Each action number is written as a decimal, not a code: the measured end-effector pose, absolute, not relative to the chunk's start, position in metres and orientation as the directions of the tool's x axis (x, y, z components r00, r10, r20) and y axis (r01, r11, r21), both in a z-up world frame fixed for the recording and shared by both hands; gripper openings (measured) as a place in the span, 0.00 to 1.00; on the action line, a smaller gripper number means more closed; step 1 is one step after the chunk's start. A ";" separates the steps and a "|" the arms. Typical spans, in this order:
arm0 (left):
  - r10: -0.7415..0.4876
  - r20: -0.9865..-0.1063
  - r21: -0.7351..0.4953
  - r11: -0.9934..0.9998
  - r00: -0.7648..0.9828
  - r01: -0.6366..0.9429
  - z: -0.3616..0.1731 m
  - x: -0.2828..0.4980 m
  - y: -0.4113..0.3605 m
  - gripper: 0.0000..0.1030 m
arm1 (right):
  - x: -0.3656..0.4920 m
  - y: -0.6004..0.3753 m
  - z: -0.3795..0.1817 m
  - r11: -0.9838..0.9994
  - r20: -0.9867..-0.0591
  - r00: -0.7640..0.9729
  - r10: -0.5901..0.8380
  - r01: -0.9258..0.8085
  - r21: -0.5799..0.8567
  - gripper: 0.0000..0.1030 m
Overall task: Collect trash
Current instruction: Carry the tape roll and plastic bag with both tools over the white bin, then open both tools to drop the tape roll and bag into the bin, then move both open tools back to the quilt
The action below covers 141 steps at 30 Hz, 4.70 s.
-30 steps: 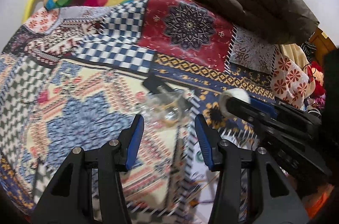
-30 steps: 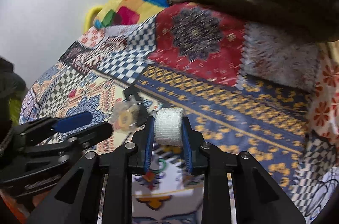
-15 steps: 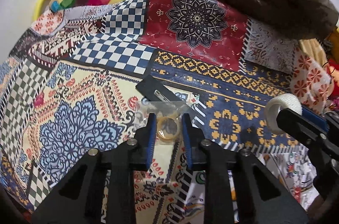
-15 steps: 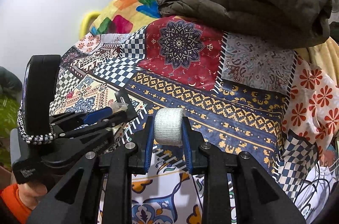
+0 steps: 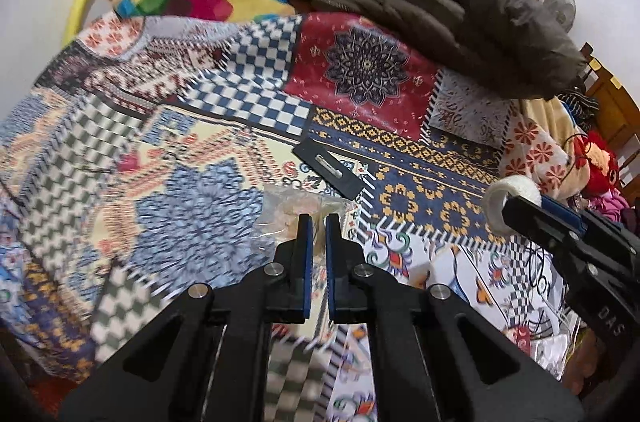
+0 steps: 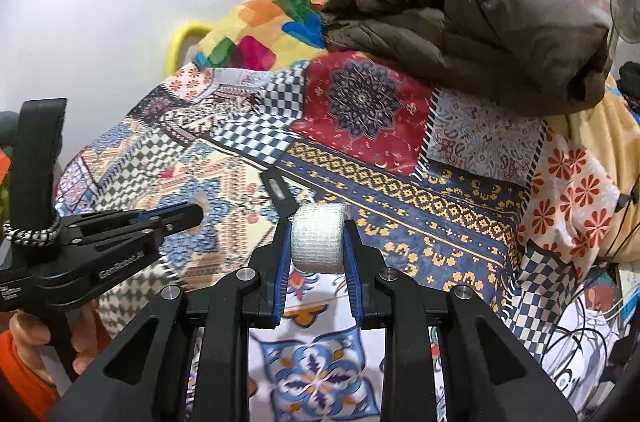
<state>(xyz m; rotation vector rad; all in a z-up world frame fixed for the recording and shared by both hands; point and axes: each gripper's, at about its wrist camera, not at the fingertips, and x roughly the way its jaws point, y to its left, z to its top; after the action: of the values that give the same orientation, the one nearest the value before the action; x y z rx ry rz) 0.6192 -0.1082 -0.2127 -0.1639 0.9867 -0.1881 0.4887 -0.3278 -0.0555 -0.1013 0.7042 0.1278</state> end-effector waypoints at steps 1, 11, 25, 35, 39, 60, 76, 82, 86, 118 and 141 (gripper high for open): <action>-0.227 -0.806 -0.217 0.973 0.546 0.084 -0.205 0.612 -0.105 0.04 | 0.484 -0.324 -0.051 0.987 -0.647 0.757 0.085 -0.155 -0.051 0.22; -0.173 -0.767 -0.163 0.984 0.618 0.074 -0.136 0.539 -0.063 0.04 | 0.431 -0.276 -0.019 0.974 -0.621 0.773 0.128 -0.215 -0.067 0.22; -0.027 -0.735 -0.064 0.998 0.677 -0.029 -0.085 0.412 0.021 0.04 | 0.353 -0.177 0.003 0.926 -0.592 0.777 0.214 -0.355 -0.131 0.22; 0.060 -0.719 -0.060 0.987 0.692 -0.148 -0.073 0.331 0.090 0.04 | 0.311 -0.087 -0.024 0.853 -0.635 0.709 0.308 -0.501 -0.145 0.22; 0.102 -0.718 -0.060 0.977 0.689 -0.207 -0.073 0.300 0.122 0.04 | 0.302 -0.054 -0.041 0.822 -0.661 0.668 0.342 -0.553 -0.134 0.22; 0.128 -0.871 -0.090 0.907 0.474 -0.411 -0.192 0.218 0.235 0.04 | 0.288 0.063 -0.166 0.709 -0.852 0.406 0.331 -0.702 -0.059 0.22; -0.104 -0.954 -0.229 0.856 0.279 -0.463 -0.310 0.228 0.247 0.04 | 0.322 0.073 -0.260 0.743 -0.956 0.178 0.233 -0.667 0.057 0.22; -0.151 -0.951 -0.269 0.834 0.270 -0.482 -0.316 0.238 0.253 0.08 | 0.329 0.082 -0.265 0.736 -0.958 0.114 0.264 -0.665 0.124 0.23; -0.124 -0.958 -0.243 0.833 0.259 -0.497 -0.315 0.241 0.258 0.27 | 0.335 0.084 -0.266 0.753 -0.964 0.106 0.245 -0.647 0.120 0.32; 0.009 -0.782 -0.167 0.960 0.624 -0.223 -0.113 0.329 0.163 0.30 | 0.346 -0.069 -0.058 0.837 -0.706 0.653 0.275 -0.524 -0.159 0.33; -0.139 -0.785 -0.197 0.980 0.604 -0.030 -0.157 0.578 0.064 0.45 | 0.473 -0.264 -0.027 0.969 -0.627 0.778 0.037 -0.181 -0.168 0.41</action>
<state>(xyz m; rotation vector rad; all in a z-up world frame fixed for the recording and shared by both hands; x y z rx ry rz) 0.5775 0.0639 -0.1571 -0.1976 0.9217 -0.0637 0.4729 -0.2637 -0.0271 -0.2250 0.6704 0.1189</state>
